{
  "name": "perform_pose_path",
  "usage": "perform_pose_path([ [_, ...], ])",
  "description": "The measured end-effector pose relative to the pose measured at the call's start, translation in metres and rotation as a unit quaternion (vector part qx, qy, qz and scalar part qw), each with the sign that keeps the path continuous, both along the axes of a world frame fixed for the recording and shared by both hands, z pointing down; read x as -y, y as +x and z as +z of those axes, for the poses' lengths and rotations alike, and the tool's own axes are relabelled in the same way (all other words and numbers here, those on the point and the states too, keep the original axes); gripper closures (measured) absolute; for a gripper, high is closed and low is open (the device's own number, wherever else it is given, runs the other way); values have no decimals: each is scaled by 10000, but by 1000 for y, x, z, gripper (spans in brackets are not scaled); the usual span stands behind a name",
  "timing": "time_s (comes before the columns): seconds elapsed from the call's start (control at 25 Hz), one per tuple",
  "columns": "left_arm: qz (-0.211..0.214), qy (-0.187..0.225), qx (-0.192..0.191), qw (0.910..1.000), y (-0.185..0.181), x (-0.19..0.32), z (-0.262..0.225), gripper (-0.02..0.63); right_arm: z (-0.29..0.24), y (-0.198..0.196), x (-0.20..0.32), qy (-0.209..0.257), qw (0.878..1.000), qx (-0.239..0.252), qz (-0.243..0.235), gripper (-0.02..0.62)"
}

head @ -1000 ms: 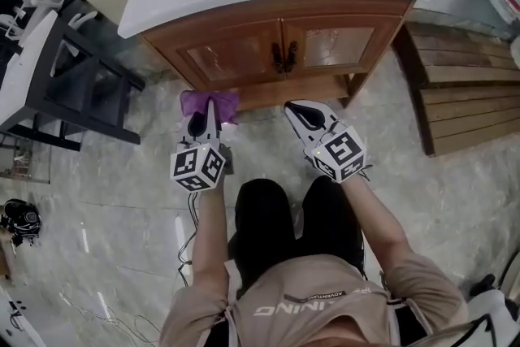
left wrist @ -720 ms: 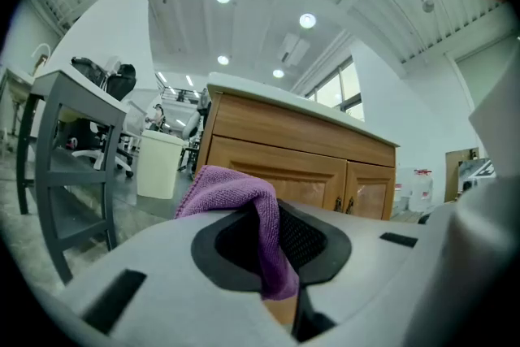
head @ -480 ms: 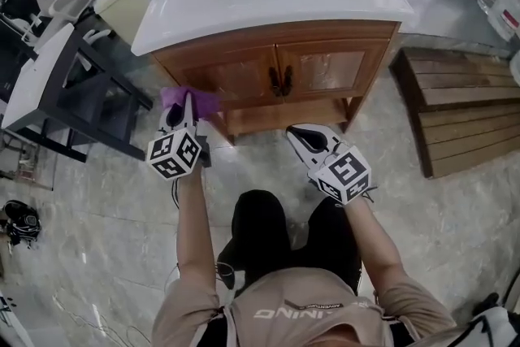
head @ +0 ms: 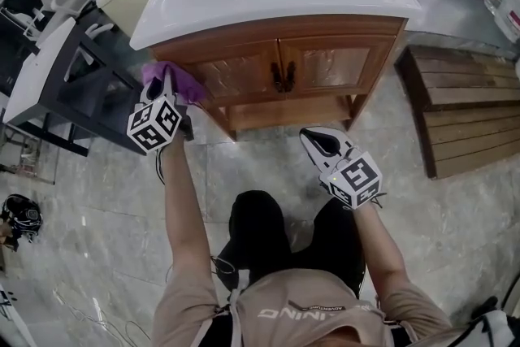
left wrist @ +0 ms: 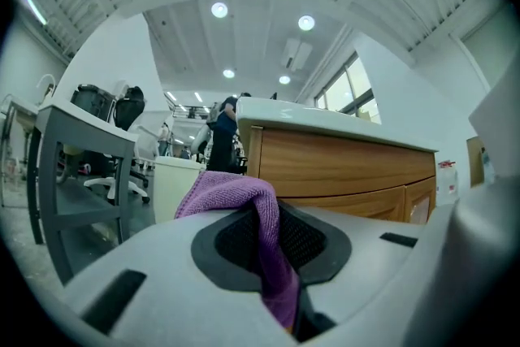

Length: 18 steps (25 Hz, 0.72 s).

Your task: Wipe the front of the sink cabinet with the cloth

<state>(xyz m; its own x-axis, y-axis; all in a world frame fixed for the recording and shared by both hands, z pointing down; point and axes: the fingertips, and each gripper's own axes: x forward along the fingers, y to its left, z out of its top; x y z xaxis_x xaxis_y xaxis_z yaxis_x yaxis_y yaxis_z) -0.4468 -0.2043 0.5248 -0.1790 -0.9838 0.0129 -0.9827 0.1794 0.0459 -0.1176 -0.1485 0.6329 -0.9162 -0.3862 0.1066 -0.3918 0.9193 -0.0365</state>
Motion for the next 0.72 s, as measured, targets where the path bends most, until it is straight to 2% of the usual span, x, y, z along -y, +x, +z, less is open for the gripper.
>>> perform_pose_path([
  [0.4, -302, 160, 66, 9994, 14, 13, 1, 569, 11, 17, 12, -172, 9991, 76, 388, 584],
  [0.56, -171, 170, 52, 9997, 44, 22, 6, 569, 4, 23, 20, -131, 9983, 60, 569, 584],
  [0.72, 170, 183, -75, 9997, 79, 34, 11, 569, -8, 30, 29, -69, 9969, 79, 780, 584],
])
